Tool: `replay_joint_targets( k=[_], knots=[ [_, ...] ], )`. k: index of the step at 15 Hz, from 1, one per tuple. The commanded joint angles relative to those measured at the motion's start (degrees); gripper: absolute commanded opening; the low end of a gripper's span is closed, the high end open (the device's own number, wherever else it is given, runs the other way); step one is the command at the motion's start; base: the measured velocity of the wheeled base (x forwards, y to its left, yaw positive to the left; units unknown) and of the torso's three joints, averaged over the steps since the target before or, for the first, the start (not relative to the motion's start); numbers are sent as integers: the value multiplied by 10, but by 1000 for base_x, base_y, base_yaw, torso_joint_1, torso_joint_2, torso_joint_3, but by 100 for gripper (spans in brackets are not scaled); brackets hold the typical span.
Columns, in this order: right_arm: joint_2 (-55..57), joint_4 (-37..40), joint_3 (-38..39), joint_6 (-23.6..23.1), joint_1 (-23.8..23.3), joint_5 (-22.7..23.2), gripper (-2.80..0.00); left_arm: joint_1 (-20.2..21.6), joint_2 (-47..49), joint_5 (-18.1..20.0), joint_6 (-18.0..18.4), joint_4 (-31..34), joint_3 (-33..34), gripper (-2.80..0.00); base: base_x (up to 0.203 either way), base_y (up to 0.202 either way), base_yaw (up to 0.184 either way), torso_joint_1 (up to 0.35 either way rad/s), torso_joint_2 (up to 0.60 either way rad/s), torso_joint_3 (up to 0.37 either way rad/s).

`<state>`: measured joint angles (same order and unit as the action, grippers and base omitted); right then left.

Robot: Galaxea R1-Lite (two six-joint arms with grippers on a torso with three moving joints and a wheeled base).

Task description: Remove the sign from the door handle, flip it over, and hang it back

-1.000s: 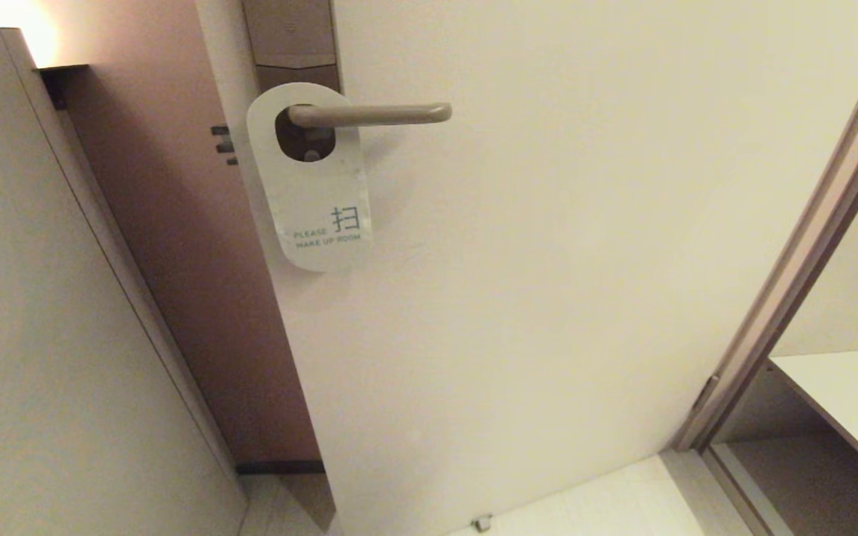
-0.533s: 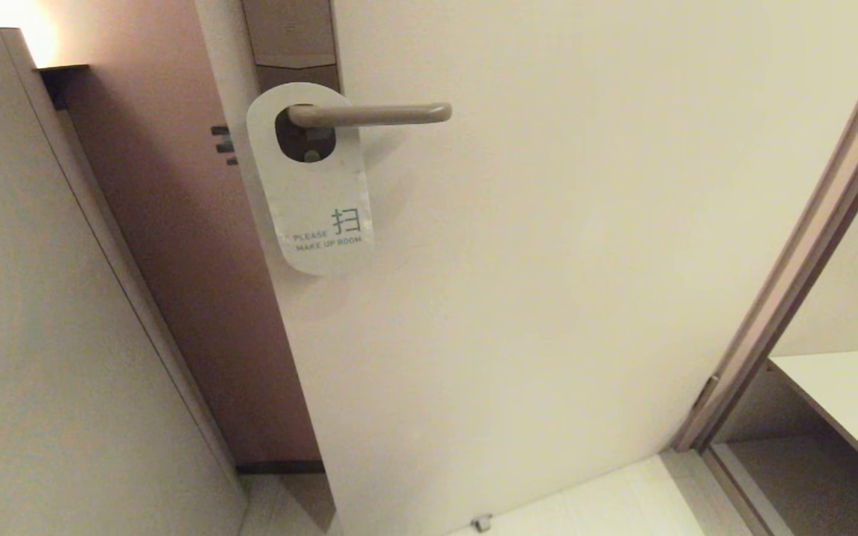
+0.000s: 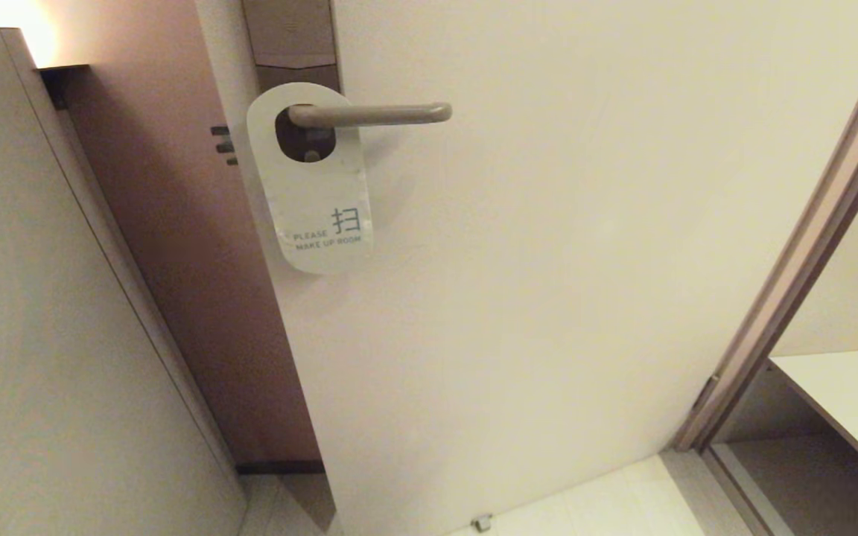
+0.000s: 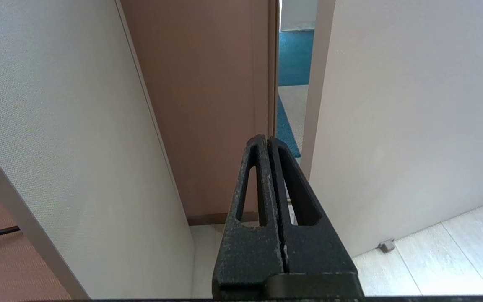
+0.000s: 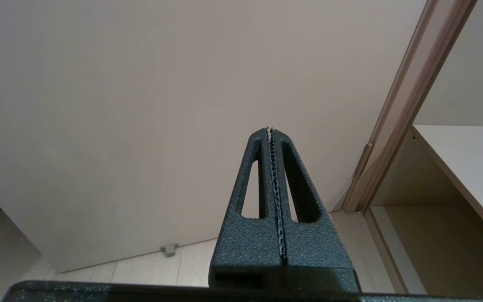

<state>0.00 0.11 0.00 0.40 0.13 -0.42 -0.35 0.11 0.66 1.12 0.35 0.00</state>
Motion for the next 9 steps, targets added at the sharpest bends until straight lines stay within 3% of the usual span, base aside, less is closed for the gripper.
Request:
replay_joint_targets(
  k=[1, 9],
  knots=[
    [0, 0, 0, 0, 0, 0, -280, 0, 0, 0, 0, 0, 0, -280, 0, 0, 0, 0, 0, 0],
    [0, 1, 0, -1, 0, 0, -280, 0, 0, 0, 0, 0, 0, -280, 0, 0, 0, 0, 0, 0]
  ],
)
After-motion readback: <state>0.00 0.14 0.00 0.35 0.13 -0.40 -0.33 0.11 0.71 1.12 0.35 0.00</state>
